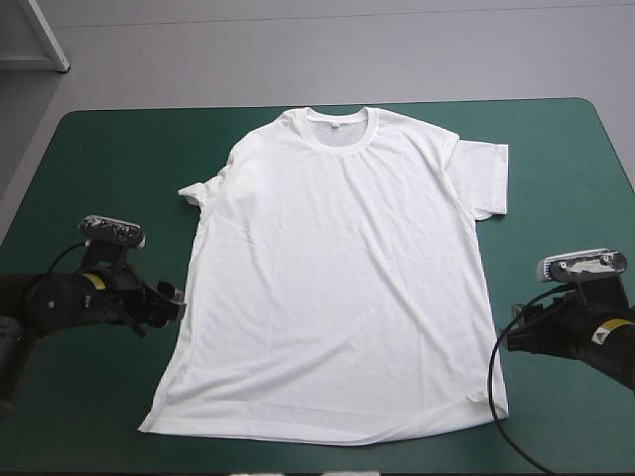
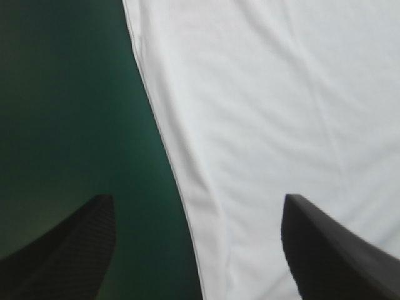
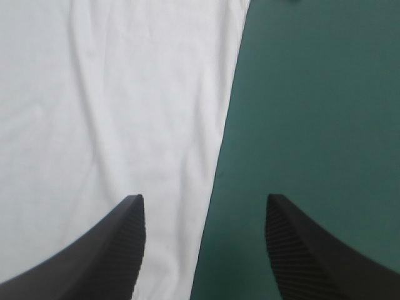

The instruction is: Fold the cloth

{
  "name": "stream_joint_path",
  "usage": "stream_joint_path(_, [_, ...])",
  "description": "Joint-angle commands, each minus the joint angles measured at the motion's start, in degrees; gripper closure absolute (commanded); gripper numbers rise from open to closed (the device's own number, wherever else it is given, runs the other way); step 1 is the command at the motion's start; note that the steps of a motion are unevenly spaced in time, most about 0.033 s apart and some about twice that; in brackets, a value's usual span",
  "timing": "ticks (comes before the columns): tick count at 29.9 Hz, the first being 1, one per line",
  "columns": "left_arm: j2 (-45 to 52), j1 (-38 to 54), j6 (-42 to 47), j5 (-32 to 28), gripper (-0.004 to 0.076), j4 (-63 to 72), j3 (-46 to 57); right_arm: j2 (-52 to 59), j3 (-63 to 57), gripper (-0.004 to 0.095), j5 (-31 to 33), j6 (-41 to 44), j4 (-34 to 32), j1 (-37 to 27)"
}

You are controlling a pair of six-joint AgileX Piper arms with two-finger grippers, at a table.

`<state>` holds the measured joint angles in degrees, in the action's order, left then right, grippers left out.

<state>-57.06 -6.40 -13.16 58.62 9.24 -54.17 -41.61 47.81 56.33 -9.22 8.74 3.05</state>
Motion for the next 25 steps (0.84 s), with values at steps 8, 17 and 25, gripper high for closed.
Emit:
stream_joint_path(8, [-22.2, -0.1, 2.7, -11.7, 0.0181, 0.0, -13.8, -8.4, 5.3, 0.0355, -8.8, -1.3, 0.3, -0.4])
stream_joint_path(17, [-37.7, 4.0, 3.4, -16.6, 0.022, 4.8, -20.5, -10.5, 5.3, 0.0397, -9.4, -2.4, 0.3, -0.4])
stream_joint_path(25, [-46.8, 4.3, -1.0, -16.3, 0.0232, 9.3, -25.4, -10.5, 5.3, 0.0399, -10.7, -2.6, 0.4, -0.4])
